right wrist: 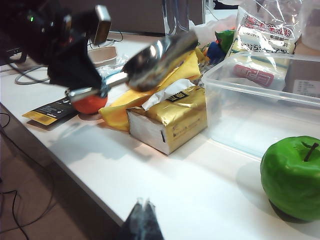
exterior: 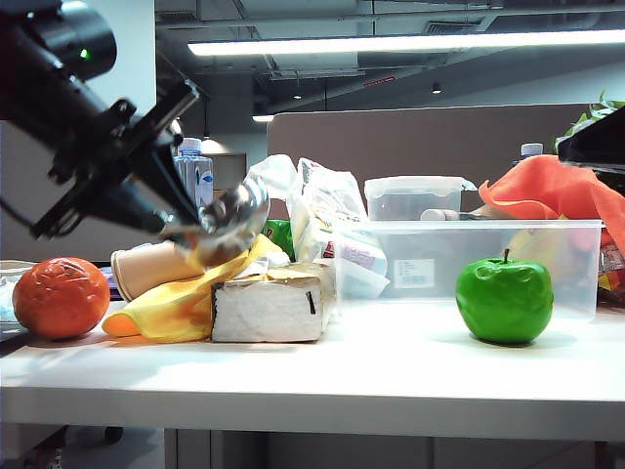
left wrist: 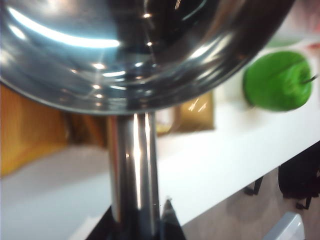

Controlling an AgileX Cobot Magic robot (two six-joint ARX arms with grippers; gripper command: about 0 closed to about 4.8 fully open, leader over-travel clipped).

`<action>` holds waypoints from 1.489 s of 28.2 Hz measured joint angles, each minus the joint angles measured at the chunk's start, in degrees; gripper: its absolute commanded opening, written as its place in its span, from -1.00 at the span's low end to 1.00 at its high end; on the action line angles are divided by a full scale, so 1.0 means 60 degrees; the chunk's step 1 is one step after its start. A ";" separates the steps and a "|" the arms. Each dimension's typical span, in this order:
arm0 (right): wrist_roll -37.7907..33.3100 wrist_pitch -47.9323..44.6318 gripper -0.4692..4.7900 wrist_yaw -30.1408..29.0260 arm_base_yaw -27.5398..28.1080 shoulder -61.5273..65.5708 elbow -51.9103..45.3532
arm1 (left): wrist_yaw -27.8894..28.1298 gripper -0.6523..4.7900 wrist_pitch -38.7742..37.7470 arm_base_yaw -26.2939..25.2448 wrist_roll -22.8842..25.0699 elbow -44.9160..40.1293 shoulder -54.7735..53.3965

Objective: Pick up the metal ice scoop from the table and place it inside the transparent plastic box.

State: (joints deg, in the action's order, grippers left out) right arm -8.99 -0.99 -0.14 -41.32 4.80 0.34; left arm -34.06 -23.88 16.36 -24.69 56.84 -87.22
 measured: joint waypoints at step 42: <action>0.0000 0.0000 -0.82 0.0004 0.0022 0.0000 0.0000 | 0.8160 -0.78 -0.0973 0.4269 1.4163 0.8837 -0.5144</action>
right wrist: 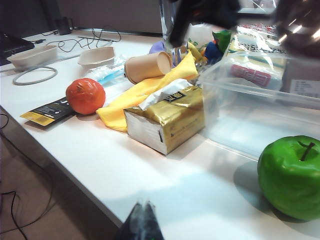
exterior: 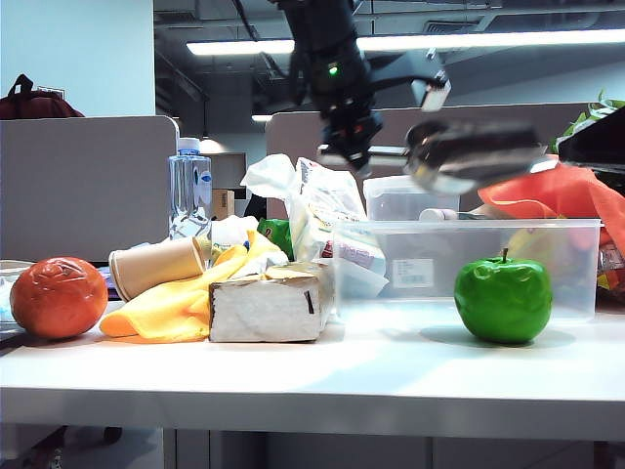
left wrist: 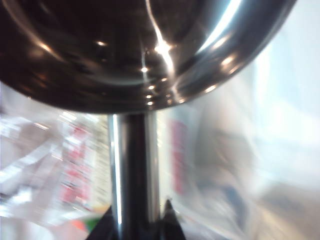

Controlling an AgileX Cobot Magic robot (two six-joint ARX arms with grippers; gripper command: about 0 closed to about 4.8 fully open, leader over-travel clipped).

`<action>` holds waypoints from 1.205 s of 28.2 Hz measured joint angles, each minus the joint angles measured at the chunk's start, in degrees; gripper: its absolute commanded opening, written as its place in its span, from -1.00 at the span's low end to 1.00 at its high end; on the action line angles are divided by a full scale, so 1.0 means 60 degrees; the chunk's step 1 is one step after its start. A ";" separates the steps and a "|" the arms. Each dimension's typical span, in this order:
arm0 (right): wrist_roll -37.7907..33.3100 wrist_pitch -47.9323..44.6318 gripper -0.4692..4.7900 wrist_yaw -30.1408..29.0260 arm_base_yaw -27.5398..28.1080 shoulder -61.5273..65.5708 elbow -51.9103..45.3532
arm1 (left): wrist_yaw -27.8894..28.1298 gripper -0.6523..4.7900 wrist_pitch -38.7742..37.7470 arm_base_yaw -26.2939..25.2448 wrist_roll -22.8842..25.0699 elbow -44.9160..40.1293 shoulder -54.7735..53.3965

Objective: Pick up the metal ice scoop from the table and place it inside the transparent plastic box.

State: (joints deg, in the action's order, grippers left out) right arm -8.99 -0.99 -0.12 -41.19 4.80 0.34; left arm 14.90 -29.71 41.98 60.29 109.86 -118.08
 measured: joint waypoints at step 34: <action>0.0004 0.0004 -0.82 0.0000 0.0743 0.0000 0.0000 | -0.0284 0.28 0.0386 -0.0240 0.0484 0.0018 -0.0918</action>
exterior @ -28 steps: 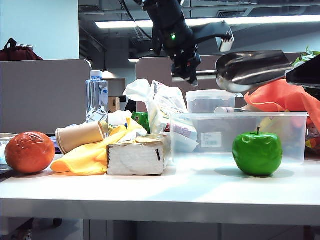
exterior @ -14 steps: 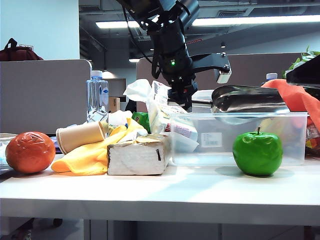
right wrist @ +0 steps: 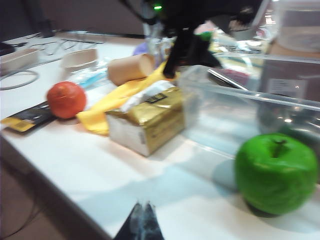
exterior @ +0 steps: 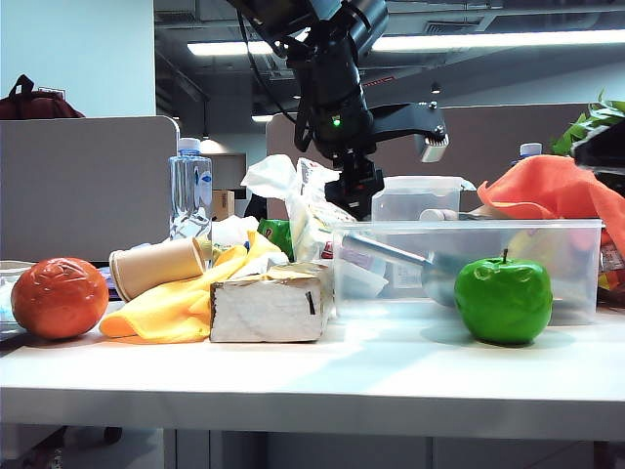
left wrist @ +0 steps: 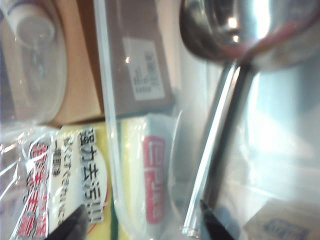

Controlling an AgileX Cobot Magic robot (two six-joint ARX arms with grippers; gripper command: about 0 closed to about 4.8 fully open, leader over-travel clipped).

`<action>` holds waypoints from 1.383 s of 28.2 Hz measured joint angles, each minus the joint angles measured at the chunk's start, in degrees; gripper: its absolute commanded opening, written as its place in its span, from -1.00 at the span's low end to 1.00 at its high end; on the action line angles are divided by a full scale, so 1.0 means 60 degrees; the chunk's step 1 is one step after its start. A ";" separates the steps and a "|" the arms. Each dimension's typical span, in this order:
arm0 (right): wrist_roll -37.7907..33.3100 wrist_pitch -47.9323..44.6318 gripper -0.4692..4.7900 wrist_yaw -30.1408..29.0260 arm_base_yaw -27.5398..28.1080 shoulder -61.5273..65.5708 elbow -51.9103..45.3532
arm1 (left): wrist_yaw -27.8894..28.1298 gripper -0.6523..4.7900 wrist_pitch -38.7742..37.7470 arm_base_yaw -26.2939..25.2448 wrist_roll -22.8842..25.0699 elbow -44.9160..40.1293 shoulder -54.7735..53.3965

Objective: Pick up the metal ice scoop from the table and place it inside the transparent plastic box.

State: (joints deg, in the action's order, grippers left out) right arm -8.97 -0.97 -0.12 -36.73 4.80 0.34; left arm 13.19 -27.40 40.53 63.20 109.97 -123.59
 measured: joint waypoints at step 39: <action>-0.0004 -0.0004 -0.82 0.0004 0.2087 -0.0004 0.0000 | -0.1555 -0.78 -0.0725 -0.0025 -0.7577 -0.2903 0.8335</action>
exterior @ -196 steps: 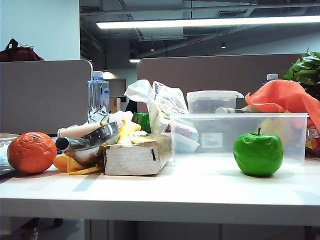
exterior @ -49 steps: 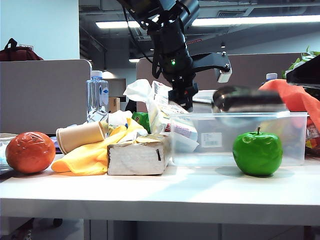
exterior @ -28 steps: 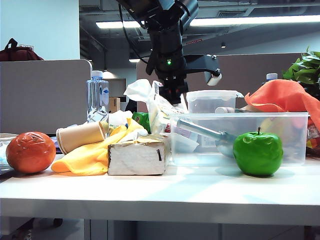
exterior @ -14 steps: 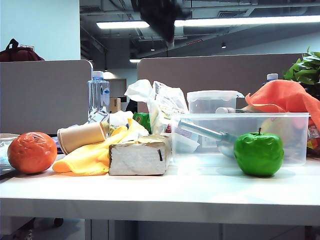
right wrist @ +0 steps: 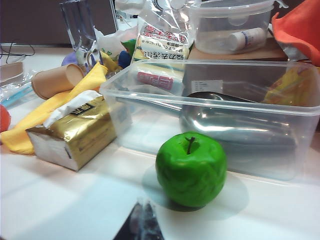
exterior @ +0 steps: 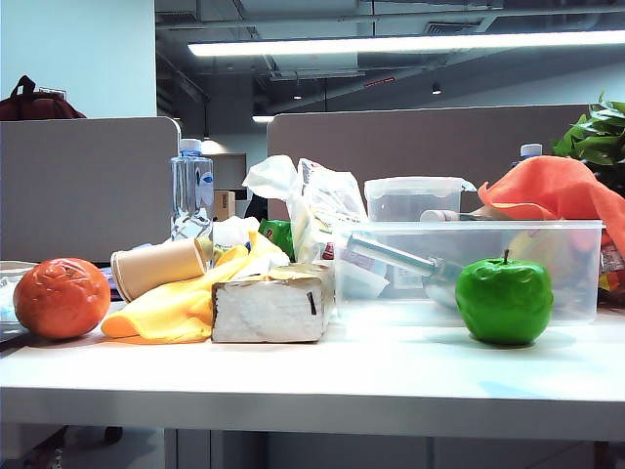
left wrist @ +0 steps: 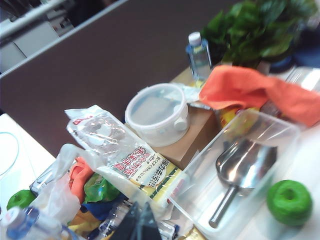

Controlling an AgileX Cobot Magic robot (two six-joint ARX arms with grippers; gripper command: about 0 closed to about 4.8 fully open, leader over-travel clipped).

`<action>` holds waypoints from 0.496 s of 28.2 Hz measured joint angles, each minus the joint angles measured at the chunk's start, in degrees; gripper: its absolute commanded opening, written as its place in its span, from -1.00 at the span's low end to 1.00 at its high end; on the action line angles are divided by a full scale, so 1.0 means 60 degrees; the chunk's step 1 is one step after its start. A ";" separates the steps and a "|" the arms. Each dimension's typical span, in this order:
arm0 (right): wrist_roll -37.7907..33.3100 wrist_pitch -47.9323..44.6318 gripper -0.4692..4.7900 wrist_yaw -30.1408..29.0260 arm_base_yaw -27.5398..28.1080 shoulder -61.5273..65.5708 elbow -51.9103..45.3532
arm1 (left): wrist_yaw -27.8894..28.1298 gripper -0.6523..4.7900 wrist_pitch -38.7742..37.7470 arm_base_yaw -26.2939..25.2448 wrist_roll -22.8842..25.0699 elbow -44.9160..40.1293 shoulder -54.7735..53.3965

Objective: Pick up the metal ice scoop from the table and place it inside the transparent plastic box.

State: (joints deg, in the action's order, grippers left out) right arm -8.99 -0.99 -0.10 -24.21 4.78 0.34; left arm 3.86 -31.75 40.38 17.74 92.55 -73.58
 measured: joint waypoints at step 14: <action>0.0004 -0.0066 -0.82 0.0015 0.3708 -0.0787 0.0000 | 0.1053 -0.78 0.0630 0.0004 -0.2175 -0.5701 0.6856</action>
State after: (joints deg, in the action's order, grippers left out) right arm -8.97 -1.39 -0.01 -1.96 0.05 0.34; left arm 10.17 -27.97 40.40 4.69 58.35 -32.45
